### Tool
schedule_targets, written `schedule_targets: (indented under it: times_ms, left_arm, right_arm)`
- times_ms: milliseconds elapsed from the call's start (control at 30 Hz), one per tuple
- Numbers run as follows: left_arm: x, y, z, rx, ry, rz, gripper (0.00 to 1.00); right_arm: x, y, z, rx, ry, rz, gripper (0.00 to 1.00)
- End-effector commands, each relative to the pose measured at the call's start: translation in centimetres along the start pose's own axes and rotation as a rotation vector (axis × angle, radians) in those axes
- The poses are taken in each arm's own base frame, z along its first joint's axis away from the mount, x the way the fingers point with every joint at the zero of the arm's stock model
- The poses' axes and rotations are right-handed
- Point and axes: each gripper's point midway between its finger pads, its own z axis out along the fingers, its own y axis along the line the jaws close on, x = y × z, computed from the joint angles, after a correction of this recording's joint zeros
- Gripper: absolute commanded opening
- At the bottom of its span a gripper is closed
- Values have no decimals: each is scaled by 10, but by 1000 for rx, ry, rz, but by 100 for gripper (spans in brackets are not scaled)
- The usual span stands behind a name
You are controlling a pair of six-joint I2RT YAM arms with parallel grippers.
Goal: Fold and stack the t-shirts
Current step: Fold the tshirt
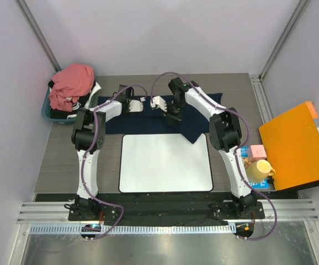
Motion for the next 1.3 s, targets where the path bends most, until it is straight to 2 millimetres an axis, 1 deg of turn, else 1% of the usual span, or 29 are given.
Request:
schedule_targets:
  times_ms: [0,133,233,333,367,400,433,467,500,567,600,633,667,700,733,767,833,867,900,933,967,1000,1067,1100,1133,1167,1200,1233,1267]
  left_arm:
    - [1,29,-16,-76,-14,-41,23]
    - [2,30,-16,-77,-13,-38,23]
    - [1,29,-16,-77,-12,-35,23]
    - [2,30,-16,-79,-10,-34,24]
    - [2,30,-16,-79,-8,-32,24]
    - [2,30,-15,-76,-8,-31,23]
    - [2,31,-16,-79,-8,-32,24]
    - [2,31,-16,-81,-9,-30,23]
    - [1,31,-16,-79,-9,-27,23]
    - [3,31,-15,-79,-6,-27,24]
    - [3,31,-15,-79,-6,-27,24]
    - [3,32,-16,-82,-6,-29,23]
    - [3,32,-15,-81,-6,-28,24]
    - [3,32,-15,-81,-6,-29,23]
    - [2,31,-15,-79,-7,-28,23]
    - [3,31,-15,-79,-6,-30,23]
    - [3,30,-13,-77,-4,-28,24]
    - [2,31,-14,-80,-5,-29,24]
    - [3,32,-14,-81,-3,-30,23]
    - [3,32,-14,-82,-2,-30,23]
    - [3,33,-14,-83,-2,-29,23]
    - [3,34,-14,-84,-2,-29,24]
    - [3,32,-12,-81,3,-23,24]
    - [3,34,-12,-84,4,-22,24]
    - [5,34,-11,-84,8,-19,24]
    - [4,33,-10,-80,9,-16,24]
    - [5,34,-9,-81,10,-16,24]
    - [5,35,-9,-83,9,-15,23]
    - [6,35,-7,-82,11,-11,24]
  right_arm:
    - [-30,-7,-15,26,-87,10,4]
    - [-39,-1,-18,2,-135,31,5]
    - [-39,5,-18,-21,-140,38,7]
    - [-34,17,-19,-74,-130,26,11]
    - [-31,24,-20,-101,-117,37,13]
    - [-29,28,-21,-118,-107,37,20]
    - [-26,31,-23,-137,-97,-2,28]
    - [-22,41,-30,-173,-68,0,34]
    - [-18,43,-30,-184,-48,-7,43]
    - [-11,43,-38,-179,-11,-15,47]
    - [-9,37,-48,-151,-19,-7,50]
    - [-7,33,-54,-129,-25,3,53]
    - [-7,22,-57,-83,-35,26,55]
    - [-1,10,-62,-25,-15,47,55]
    - [4,-7,-77,60,-20,81,54]
    - [8,-23,-78,128,-30,103,54]
    - [31,-45,-95,224,-5,151,51]
    - [38,-59,-98,280,-5,165,49]
    - [47,-65,-102,302,2,201,47]
    - [65,-72,-106,318,12,242,46]
    - [70,-81,-111,350,13,263,44]
    - [78,-85,-113,365,21,293,43]
    - [92,-94,-121,390,26,329,43]
    - [91,-94,-124,386,8,336,45]
    - [82,-91,-128,359,-45,324,47]
    - [79,-89,-134,362,-56,325,48]
    - [79,-89,-135,369,-53,322,50]
    - [82,-95,-132,394,-47,326,50]
    - [96,-102,-134,449,16,339,50]
